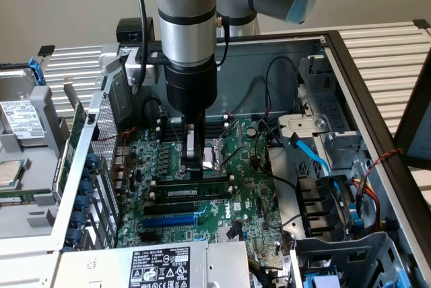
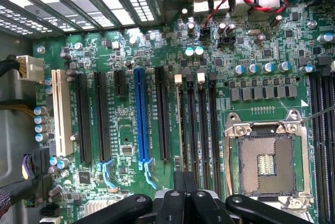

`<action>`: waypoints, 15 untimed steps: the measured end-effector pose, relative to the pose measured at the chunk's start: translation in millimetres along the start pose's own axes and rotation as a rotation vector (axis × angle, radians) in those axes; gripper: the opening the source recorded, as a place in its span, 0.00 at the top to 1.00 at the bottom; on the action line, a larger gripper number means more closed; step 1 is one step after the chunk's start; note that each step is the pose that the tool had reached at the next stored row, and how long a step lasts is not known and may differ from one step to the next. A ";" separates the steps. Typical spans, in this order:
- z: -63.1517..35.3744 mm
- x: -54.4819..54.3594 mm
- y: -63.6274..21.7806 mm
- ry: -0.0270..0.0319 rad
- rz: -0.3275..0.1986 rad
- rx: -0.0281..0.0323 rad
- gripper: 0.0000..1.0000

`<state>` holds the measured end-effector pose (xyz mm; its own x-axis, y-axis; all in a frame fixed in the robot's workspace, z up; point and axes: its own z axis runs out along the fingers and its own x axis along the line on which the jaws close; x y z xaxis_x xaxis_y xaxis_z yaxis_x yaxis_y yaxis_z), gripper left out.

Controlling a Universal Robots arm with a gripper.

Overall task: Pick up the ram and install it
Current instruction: 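Press down the ram until it locks into place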

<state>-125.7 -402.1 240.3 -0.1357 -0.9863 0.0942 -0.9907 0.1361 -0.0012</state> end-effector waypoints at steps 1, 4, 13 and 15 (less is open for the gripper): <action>0.0 0.0 0.0 0.0000 0.011 -0.0010 0.89; 0.0 0.0 0.0 0.0000 0.043 -0.0040 0.89; 0.0 0.0 0.0 0.0000 0.140 -0.0131 0.89; 0.0 0.0 0.0 0.0001 0.160 -0.0151 0.89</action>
<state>-125.6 -402.1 240.3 -0.2915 -0.9519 0.0941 -0.9562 0.2927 -0.0012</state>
